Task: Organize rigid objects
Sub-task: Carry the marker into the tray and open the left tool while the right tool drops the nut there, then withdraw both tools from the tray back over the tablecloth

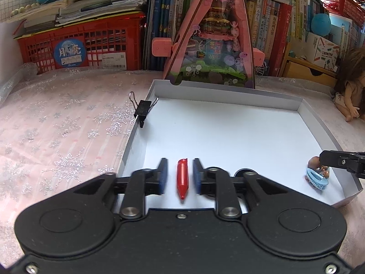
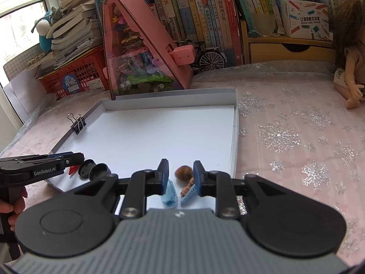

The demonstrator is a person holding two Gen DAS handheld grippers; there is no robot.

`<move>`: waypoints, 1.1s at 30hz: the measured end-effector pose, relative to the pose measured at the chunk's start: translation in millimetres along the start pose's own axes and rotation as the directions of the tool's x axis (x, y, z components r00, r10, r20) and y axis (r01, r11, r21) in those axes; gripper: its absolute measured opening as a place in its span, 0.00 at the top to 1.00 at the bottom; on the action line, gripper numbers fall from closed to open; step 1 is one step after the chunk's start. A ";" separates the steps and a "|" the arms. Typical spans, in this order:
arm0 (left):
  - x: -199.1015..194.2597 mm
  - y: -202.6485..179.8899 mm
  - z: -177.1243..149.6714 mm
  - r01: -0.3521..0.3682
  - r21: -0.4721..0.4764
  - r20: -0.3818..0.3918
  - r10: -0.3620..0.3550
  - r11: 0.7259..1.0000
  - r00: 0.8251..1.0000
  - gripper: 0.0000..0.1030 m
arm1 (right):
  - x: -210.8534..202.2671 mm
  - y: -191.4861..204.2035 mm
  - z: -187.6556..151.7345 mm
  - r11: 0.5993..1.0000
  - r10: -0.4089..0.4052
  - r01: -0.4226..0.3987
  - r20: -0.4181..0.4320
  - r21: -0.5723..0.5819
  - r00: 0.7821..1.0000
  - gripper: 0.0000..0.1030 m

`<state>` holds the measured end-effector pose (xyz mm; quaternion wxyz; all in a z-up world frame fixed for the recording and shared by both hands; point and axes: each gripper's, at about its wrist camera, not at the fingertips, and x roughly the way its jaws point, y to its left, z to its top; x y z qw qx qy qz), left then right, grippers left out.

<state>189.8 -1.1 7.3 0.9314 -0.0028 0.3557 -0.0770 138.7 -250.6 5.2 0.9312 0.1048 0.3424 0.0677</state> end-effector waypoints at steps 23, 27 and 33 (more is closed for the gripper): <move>-88.7 -30.0 -49.9 0.148 0.171 0.091 -0.165 0.974 0.982 0.43 | -63.2 32.3 -40.2 0.964 0.047 -0.008 0.140 -0.267 0.989 0.35; -96.9 -28.3 -62.8 0.172 0.177 0.070 -0.187 0.969 0.980 0.43 | -78.5 38.8 -56.2 0.951 0.090 -0.041 0.147 -0.307 0.985 0.33; -107.8 -21.8 -79.6 0.180 0.184 0.058 -0.193 0.966 0.979 0.44 | -95.1 43.9 -81.1 0.935 0.139 -0.085 0.133 -0.345 0.981 0.31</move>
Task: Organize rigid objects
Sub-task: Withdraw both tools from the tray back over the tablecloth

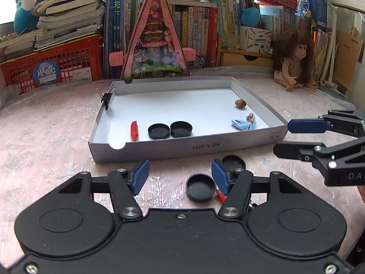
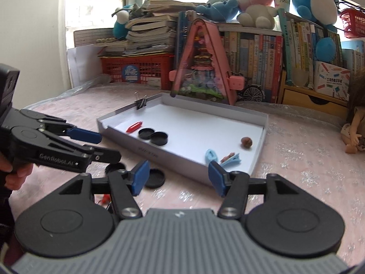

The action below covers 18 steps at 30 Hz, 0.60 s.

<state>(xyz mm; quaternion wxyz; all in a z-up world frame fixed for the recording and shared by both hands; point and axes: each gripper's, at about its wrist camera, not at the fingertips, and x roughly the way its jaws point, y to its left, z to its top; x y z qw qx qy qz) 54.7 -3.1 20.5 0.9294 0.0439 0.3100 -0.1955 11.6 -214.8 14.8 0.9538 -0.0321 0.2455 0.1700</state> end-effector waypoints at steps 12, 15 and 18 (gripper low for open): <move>-17.7 1.2 -30.9 0.060 0.011 -0.062 -0.059 0.998 0.996 0.58 | -19.1 34.9 -31.3 0.990 0.109 -0.112 -0.038 -0.087 0.993 0.29; -17.1 -2.8 -35.8 0.054 0.030 -0.063 -0.052 0.998 0.997 0.58 | -18.4 45.2 -39.2 0.984 0.129 -0.135 -0.059 -0.117 0.990 0.29; -11.7 -7.2 -38.1 0.048 0.030 -0.062 -0.046 0.998 0.997 0.58 | -16.7 54.4 -45.4 0.980 0.134 -0.143 -0.075 -0.136 0.988 0.29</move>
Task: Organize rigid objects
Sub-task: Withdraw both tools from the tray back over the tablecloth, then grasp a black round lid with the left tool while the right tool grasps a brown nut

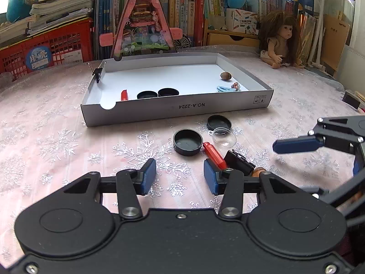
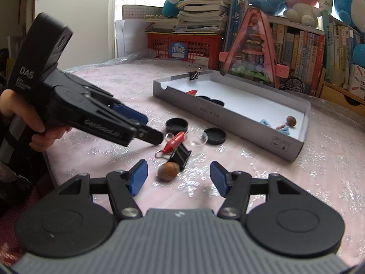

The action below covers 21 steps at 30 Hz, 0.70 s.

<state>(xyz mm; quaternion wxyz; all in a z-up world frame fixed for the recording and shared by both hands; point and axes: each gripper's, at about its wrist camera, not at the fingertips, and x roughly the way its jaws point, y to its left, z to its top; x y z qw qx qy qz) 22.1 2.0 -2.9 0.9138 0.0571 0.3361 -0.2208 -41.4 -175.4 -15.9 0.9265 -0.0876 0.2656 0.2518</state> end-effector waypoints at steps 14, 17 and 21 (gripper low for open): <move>30.1 -15.7 13.5 -0.051 0.009 0.054 0.050 0.999 0.997 0.61 | 11.6 9.2 -0.4 0.998 -0.060 0.060 -0.024 -0.008 0.998 0.52; 32.7 -15.7 14.9 -0.057 0.006 0.049 0.056 0.998 0.997 0.61 | 12.4 10.5 0.0 0.998 -0.062 0.062 -0.024 -0.009 0.998 0.54; 33.6 -17.6 14.2 -0.068 0.015 0.051 0.067 0.998 0.996 0.62 | 11.5 8.8 -0.7 0.998 -0.058 0.058 -0.025 0.000 0.998 0.54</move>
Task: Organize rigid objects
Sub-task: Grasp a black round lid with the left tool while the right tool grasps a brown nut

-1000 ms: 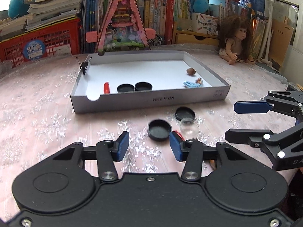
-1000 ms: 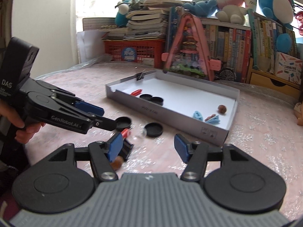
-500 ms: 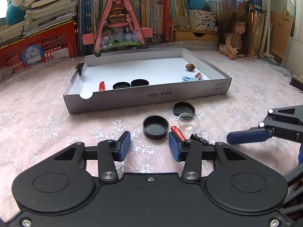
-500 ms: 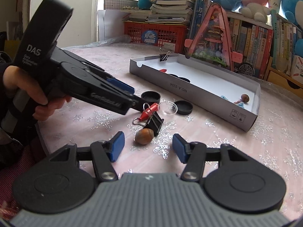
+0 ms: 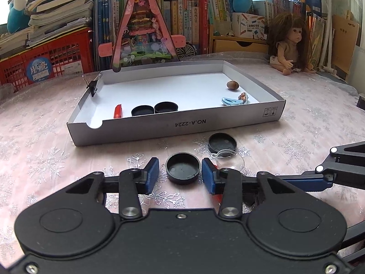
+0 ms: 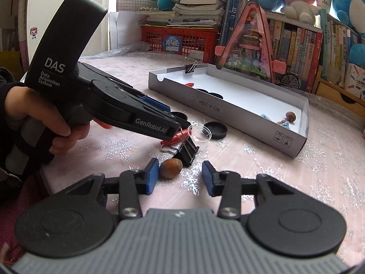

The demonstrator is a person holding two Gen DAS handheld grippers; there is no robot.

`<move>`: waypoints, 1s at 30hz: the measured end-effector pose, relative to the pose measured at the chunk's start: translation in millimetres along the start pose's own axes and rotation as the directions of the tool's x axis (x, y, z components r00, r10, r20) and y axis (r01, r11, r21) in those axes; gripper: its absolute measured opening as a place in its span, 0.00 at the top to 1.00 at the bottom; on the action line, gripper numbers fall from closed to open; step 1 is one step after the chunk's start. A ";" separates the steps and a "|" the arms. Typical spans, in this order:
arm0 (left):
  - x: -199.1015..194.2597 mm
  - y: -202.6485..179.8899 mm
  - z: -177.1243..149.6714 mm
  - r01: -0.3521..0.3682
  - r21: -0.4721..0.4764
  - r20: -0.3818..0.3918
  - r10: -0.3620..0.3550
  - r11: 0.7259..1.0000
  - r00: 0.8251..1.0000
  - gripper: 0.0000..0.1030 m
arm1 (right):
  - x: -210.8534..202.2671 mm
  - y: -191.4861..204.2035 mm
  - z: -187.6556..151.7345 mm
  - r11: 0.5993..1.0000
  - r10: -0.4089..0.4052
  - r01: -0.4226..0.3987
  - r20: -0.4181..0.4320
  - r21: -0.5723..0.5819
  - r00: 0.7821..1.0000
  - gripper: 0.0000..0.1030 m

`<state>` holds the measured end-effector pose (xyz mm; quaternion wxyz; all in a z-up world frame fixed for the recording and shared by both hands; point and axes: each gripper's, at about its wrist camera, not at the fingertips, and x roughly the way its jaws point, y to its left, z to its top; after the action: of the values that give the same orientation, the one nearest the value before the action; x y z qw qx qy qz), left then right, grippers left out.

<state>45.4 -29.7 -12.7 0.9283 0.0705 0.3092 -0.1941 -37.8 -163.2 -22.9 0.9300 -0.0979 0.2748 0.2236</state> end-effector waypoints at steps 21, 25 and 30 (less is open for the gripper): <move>-3.5 -2.9 -3.5 0.008 0.003 0.008 -0.008 1.000 1.000 0.70 | -0.9 0.0 -1.1 0.999 0.027 -0.027 0.003 0.043 1.000 0.64; -4.5 -2.4 -4.1 0.008 0.005 0.008 -0.008 1.000 1.000 0.70 | -0.9 -1.0 -1.8 0.998 0.018 -0.019 0.009 0.057 1.000 0.71; -4.2 -2.6 -3.9 0.008 0.003 0.006 -0.008 1.000 1.000 0.70 | -2.6 -2.9 -2.5 0.997 0.010 -0.011 0.013 0.075 1.000 0.76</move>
<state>39.1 -29.7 -13.3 0.9284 0.0701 0.3064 -0.1984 -39.6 -167.5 -23.4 0.9336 -0.0602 0.2774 0.2189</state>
